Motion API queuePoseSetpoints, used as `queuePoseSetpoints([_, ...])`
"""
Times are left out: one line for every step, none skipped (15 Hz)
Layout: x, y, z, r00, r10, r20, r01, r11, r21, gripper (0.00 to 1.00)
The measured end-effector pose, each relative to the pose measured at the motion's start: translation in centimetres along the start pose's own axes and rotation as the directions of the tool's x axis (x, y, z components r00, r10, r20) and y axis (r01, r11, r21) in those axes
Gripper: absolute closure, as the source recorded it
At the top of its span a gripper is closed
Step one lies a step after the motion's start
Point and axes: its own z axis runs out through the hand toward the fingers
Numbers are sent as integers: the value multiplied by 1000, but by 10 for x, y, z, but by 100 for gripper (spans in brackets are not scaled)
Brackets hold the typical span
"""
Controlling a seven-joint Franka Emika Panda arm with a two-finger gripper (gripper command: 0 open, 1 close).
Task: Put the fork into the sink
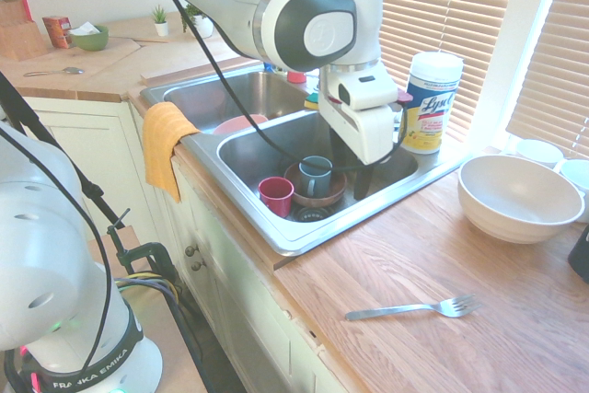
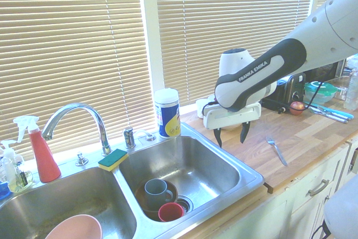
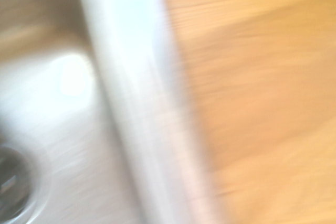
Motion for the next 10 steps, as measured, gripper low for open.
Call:
queuePoseSetpoints([20, 13, 3, 999, 52, 9, -52, 999, -18, 0])
queuePoseSetpoints([39, 27, 7, 995, 98, 23, -97, 995, -35, 0])
queuePoseSetpoints([52, 38, 10, 992, 121, 40, -119, 992, -44, 0])
queuePoseSetpoints([64, 47, 13, 991, 125, 57, -123, 992, -42, 0])
queuePoseSetpoints([74, 55, 17, 990, 125, 67, -122, 992, -44, 0])
queuePoseSetpoints([83, 62, 22, 990, 122, 75, -119, 992, -46, 0])
queuePoseSetpoints([90, 66, 27, 990, 115, 80, -112, 993, -44, 0])
queuePoseSetpoints([98, 70, 34, 991, 104, 80, -101, 994, -36, 0])
queuePoseSetpoints([106, 73, 43, 993, 92, 79, -90, 996, -28, 0])
queuePoseSetpoints([111, 74, 51, 993, 83, 78, -82, 996, -23, 0])
